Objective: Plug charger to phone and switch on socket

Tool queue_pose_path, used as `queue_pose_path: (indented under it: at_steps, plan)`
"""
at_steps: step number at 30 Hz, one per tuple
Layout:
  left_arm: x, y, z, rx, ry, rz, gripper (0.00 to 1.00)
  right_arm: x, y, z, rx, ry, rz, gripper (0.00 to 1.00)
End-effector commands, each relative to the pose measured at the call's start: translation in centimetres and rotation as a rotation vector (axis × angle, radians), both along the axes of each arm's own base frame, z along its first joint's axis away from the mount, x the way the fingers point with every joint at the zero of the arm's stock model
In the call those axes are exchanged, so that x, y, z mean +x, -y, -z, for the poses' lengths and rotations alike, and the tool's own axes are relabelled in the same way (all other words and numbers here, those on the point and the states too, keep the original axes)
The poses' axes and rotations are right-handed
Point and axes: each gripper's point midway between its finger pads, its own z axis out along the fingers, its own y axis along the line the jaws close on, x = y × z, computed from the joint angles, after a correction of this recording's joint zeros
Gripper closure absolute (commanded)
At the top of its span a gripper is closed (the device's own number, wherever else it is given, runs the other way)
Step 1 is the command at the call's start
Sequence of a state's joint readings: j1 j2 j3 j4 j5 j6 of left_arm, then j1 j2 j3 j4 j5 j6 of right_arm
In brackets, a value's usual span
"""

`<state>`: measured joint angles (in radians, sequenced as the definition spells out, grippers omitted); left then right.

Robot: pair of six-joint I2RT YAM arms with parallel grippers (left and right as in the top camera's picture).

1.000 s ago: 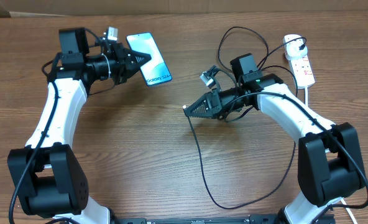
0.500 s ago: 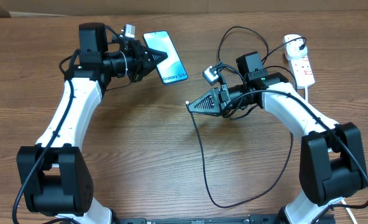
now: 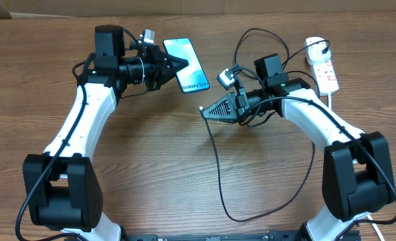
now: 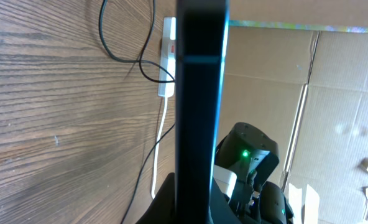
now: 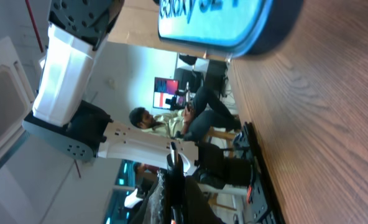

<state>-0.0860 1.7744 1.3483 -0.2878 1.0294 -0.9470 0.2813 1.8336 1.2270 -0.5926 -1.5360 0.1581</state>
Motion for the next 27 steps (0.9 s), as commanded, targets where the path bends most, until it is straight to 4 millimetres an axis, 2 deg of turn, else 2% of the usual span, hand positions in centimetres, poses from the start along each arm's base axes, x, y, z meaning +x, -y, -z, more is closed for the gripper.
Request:
queue_pose_path:
  at_steps: [1,8,13,27]
  plan:
    - [-0.5,1.0,-0.8,-0.034,0.004,0.046,0.96,0.2,0.0,-2.2,0.033,0.012,-0.012,0.96]
    - [-0.8,1.2,-1.1,-0.052,-0.006,0.061,0.96,0.8,-0.1,-1.4,-0.023,-0.007,0.017,0.96]
    - [-1.0,1.2,-1.3,-0.065,-0.005,0.075,0.96,0.6,-0.1,-2.5,0.028,-0.005,-0.014,0.96]
    - [-1.3,1.1,-1.6,-0.087,-0.006,0.093,0.96,1.9,0.9,-2.8,0.021,-0.03,0.019,0.96]
